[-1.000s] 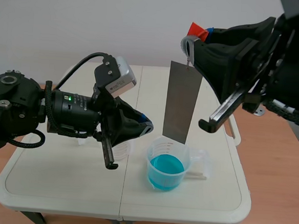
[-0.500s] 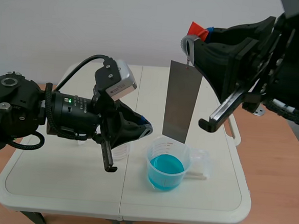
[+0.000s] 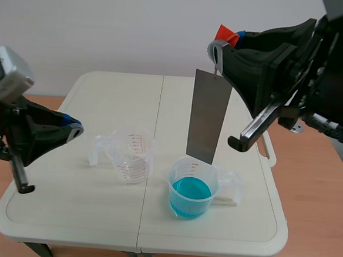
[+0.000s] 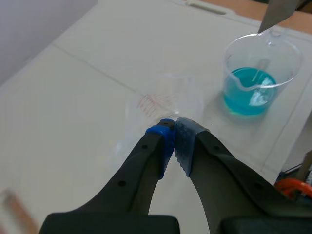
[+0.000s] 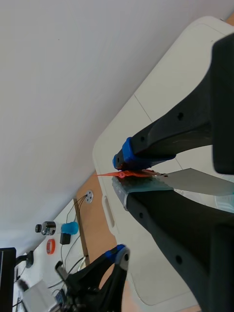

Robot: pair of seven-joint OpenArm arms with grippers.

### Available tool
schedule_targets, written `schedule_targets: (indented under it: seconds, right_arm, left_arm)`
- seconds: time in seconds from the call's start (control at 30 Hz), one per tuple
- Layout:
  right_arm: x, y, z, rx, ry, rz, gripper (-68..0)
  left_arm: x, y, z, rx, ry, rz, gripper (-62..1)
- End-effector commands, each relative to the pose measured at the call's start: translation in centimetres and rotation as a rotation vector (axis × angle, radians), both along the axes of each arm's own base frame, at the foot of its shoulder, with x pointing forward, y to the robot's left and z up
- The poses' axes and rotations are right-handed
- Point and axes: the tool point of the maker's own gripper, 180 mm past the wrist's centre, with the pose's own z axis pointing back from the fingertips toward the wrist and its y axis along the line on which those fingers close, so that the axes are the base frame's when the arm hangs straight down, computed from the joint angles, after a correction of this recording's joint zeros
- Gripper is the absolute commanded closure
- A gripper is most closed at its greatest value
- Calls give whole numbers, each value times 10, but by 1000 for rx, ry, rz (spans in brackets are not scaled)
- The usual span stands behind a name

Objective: Hold the metal plate by the orange handle, dip it into the blue solution, take it out and point at it, then put the plate back in the beaker on the left.
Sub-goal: 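Point at the plate with the left hand, then lower the plate into the blue solution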

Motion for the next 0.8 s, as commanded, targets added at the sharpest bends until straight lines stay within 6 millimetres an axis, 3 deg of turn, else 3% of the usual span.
schedule_targets:
  seconds: [0.0,0.17,0.37,0.77]
  right_arm:
    - [-1,0,11,16,-32,9,-15]
    - [0,0,8,9,-25,6,-15]
    - [5,-4,-5,8,15,-6,-15]
    - [11,-11,-29,25,83,-25,-15]
  left_arm:
    - [-5,10,6,-9,-15,33,-15]
    - [-22,56,5,56,-14,176,-15]
    - [-55,94,-8,100,29,290,-15]
    - [-132,115,-54,216,231,343,-15]
